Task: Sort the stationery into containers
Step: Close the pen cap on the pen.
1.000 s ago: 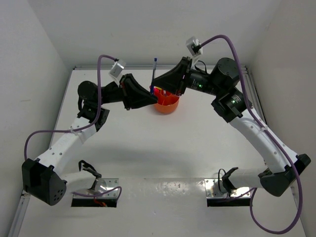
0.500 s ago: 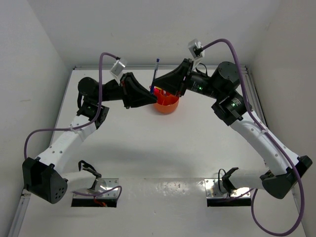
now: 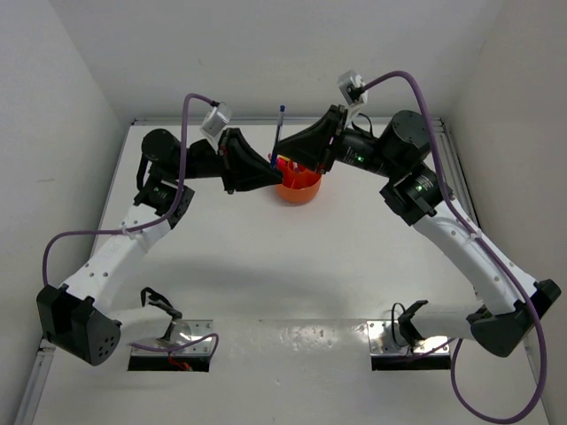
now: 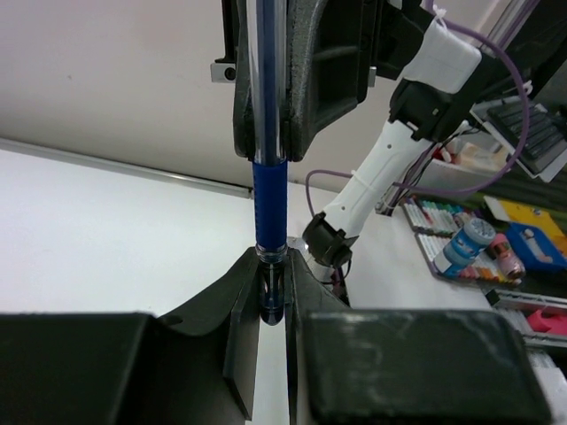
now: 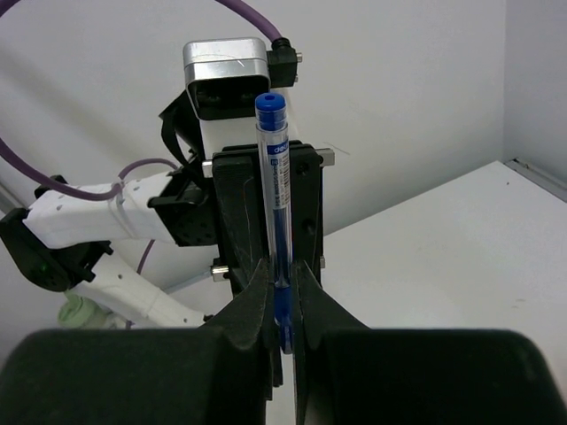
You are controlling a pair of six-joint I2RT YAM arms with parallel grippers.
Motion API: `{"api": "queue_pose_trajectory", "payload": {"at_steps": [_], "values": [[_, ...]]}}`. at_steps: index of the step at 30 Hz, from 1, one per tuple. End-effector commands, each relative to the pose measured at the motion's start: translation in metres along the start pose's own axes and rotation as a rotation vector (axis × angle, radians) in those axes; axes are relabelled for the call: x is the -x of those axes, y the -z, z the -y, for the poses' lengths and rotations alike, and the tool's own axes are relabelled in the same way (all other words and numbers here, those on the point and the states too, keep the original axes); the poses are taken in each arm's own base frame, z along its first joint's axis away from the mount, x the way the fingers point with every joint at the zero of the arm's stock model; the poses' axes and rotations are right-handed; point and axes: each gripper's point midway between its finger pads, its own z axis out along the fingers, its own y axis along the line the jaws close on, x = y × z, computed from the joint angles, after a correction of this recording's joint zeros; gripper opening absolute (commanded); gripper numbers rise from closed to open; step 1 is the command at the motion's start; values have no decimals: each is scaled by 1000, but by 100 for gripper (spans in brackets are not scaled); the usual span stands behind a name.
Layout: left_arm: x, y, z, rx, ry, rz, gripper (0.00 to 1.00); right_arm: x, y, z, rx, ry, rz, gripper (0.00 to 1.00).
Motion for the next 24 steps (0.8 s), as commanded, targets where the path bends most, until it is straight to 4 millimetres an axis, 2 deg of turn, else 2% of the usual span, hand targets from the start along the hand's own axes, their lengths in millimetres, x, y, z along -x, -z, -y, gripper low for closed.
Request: {"api": "queue_pose_trajectory", "payload": {"at_steps": [1, 2, 5, 6, 7, 15, 18, 24], "values": [[38, -2, 8, 35, -182, 70, 0, -25, 3, -22, 84, -46, -92, 9], [36, -2, 7, 40, -187, 60, 0, -24, 3, -24, 89, -44, -92, 20], [34, -2, 7, 37, -195, 50, 0, -24, 2, -24, 89, -51, -91, 40], [34, -2, 7, 39, -196, 49, 0, -25, 2, -23, 87, -52, -92, 50], [34, -2, 7, 36, -196, 45, 0, -24, 2, -24, 88, -52, -90, 53], [28, -4, 8, 28, -197, 29, 0, -15, 0, -19, 78, -54, -63, 62], [26, -4, 7, 25, -195, 22, 0, -8, 0, -17, 67, -52, -47, 70], [19, -7, 8, 14, -183, 7, 0, 16, -3, -4, 36, -27, 5, 73]]}}
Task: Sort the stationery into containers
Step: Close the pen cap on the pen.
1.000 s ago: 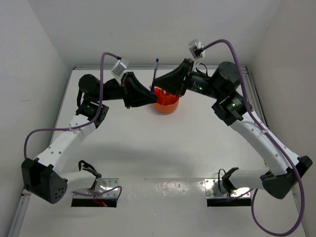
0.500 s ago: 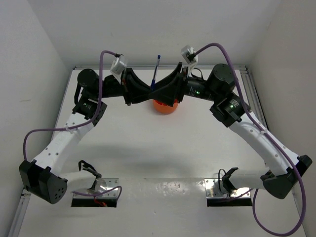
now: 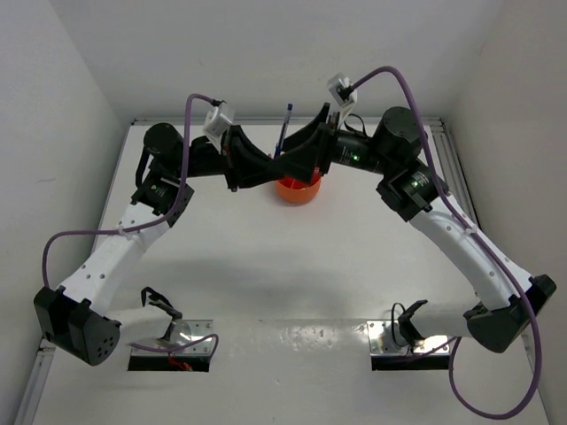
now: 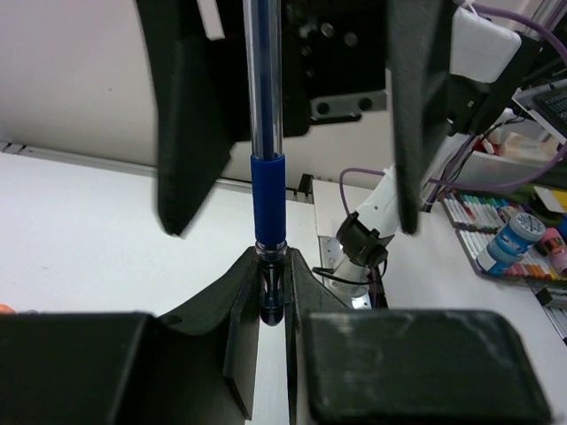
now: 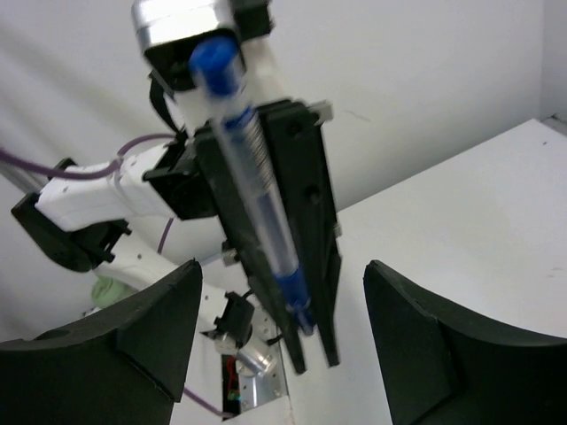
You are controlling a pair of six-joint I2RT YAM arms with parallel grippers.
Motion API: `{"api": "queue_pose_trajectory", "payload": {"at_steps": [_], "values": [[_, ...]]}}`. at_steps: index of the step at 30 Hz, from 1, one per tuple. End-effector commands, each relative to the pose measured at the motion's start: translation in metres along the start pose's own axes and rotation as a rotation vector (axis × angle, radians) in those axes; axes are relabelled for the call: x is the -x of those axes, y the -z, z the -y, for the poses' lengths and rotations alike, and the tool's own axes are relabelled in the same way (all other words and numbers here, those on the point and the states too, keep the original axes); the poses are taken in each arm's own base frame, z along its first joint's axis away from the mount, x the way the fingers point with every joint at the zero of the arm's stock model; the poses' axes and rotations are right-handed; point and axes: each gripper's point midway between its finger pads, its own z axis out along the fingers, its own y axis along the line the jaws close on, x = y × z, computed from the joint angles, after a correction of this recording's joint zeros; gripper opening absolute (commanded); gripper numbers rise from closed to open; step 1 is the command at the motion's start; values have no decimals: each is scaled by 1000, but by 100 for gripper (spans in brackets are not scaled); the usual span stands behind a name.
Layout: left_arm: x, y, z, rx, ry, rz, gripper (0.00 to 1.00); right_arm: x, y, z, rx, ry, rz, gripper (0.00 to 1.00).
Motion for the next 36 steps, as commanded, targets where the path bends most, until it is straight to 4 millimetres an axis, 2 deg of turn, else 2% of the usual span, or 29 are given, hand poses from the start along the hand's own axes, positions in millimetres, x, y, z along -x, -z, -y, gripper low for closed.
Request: {"api": "queue_pose_trajectory", "payload": {"at_steps": [1, 7, 11, 16, 19, 22, 23, 30, 34, 36], "values": [[15, -3, 15, -33, -79, 19, 0, 42, 0, -6, 11, 59, 95, 72], [10, -5, 17, -43, -68, 10, 0, 59, 0, 1, -6, 80, 127, 69], [6, -5, 16, -42, -60, 4, 0, 72, -1, -1, 0, 102, 152, 59], [3, -5, 15, -44, -55, -1, 0, 86, -2, -9, 24, 134, 171, 56], [2, -5, 14, -39, -51, -2, 0, 90, -3, -9, 25, 144, 177, 46], [1, -4, 13, -38, -49, -3, 0, 90, -4, -7, 19, 147, 173, 16], [1, -4, 12, -34, -43, -3, 0, 89, -4, -7, 18, 151, 170, 2], [11, -6, 10, -35, -14, 31, 0, 69, -8, 3, -16, 147, 117, 0], [17, -9, 12, -45, -17, 39, 0, 57, -13, 2, -25, 128, 52, 0], [22, -9, 12, -48, -23, 45, 0, 44, -17, 1, -18, 107, 6, 0]]}}
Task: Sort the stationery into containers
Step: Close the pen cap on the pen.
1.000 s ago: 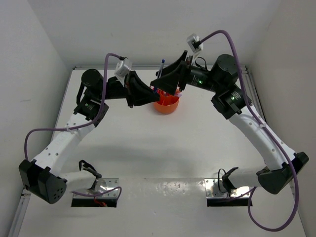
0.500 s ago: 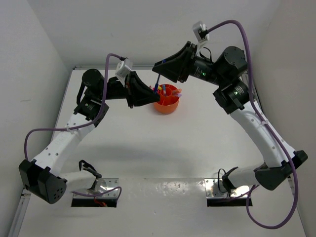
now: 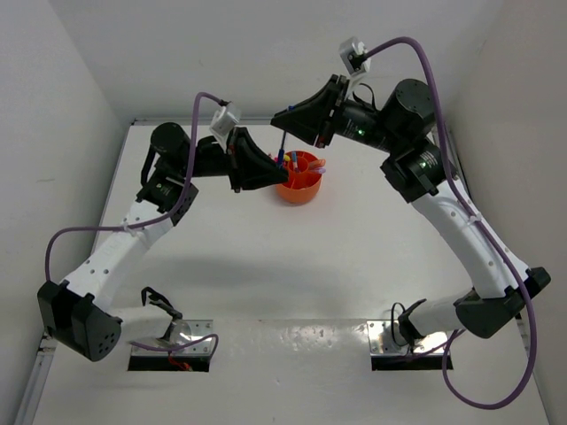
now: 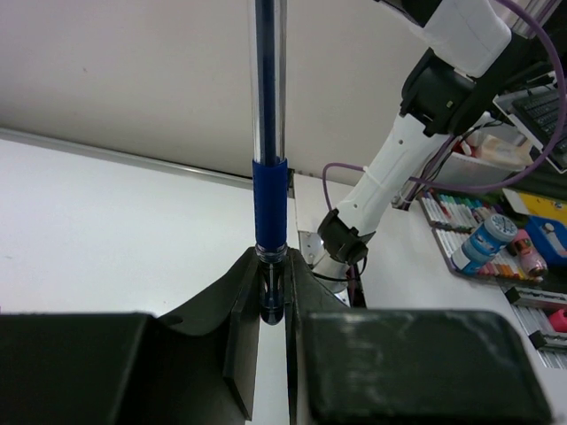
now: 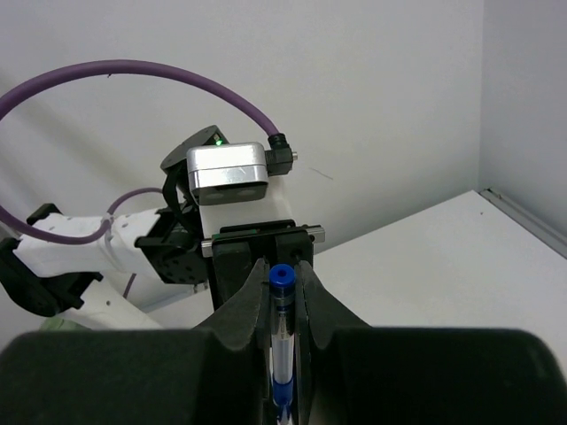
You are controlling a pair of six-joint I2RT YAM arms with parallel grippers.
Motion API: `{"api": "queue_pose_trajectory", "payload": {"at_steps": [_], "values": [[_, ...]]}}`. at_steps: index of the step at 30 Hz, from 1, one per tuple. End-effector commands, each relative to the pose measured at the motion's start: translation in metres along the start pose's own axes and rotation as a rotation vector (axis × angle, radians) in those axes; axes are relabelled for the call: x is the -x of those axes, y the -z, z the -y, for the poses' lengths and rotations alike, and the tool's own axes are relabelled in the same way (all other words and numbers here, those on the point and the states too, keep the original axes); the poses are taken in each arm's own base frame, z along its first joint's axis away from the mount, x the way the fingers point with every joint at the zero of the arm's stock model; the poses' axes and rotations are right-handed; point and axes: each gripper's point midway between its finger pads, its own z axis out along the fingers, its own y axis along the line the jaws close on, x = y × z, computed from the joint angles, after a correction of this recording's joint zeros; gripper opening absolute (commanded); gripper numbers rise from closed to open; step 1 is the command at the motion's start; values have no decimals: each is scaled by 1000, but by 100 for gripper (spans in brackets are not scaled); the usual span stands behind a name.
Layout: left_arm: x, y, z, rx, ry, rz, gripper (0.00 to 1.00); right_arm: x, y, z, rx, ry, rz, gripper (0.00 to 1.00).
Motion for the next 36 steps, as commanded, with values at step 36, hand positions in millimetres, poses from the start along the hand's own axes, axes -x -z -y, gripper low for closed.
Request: {"api": "queue_pose_trajectory", "payload": {"at_steps": [36], "values": [[77, 2, 22, -13, -269, 150, 0, -98, 3, -11, 38, -183, -230, 0]]}}
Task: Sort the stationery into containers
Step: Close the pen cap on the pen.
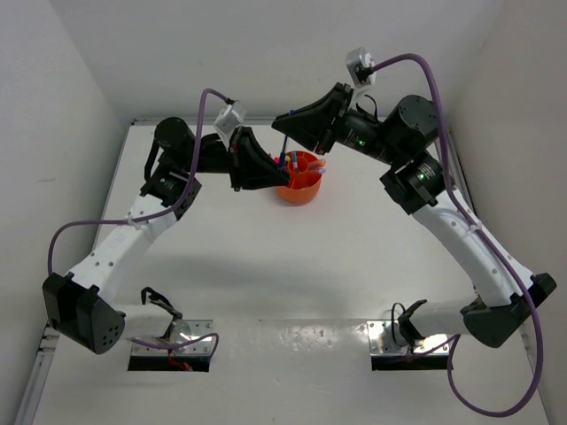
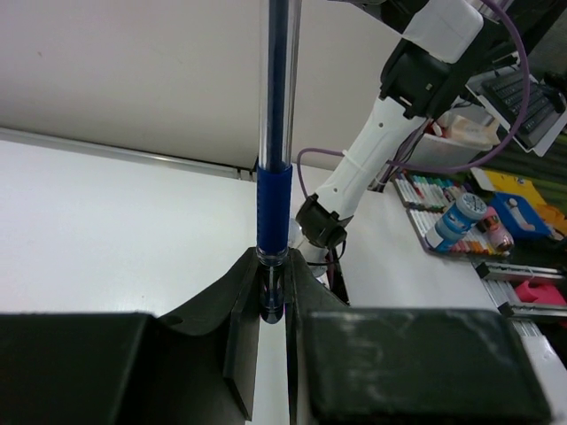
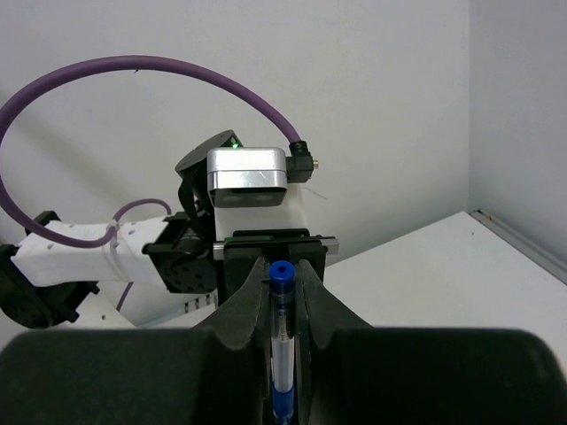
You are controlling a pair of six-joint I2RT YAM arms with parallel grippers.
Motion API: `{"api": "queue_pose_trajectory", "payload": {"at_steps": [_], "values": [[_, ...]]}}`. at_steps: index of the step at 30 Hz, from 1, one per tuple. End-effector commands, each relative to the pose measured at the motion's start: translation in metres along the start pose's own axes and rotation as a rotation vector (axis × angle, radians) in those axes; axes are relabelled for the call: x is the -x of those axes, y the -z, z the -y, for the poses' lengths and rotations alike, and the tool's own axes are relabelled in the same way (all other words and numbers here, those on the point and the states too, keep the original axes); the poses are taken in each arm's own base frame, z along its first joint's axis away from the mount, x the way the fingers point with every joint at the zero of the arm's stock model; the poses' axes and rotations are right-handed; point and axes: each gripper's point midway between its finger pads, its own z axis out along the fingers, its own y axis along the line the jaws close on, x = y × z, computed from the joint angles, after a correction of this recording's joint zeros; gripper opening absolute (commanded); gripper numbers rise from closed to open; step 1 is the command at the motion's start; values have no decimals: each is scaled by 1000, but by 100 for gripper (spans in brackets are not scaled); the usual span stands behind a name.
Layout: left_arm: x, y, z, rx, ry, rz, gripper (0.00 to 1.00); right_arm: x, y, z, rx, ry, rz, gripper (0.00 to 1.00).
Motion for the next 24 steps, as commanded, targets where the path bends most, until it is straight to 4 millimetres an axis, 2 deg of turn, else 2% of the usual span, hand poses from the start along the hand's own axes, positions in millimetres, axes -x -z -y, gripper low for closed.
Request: {"api": "queue_pose_trajectory", "payload": {"at_steps": [1, 13, 18, 21, 24], "values": [[80, 5, 21, 70, -327, 185, 0, -91, 5, -8, 52, -203, -283, 0], [88, 5, 18, 124, -440, 169, 0, -105, 5, -8, 50, -243, -323, 0], [90, 6, 17, 128, -439, 171, 0, -113, 5, -11, 63, -239, -340, 0], [91, 5, 11, 164, -393, 168, 0, -110, 3, -11, 67, -225, -328, 0], [78, 6, -4, 201, -334, 130, 35, -95, 0, -6, 55, -197, -298, 0]]}}
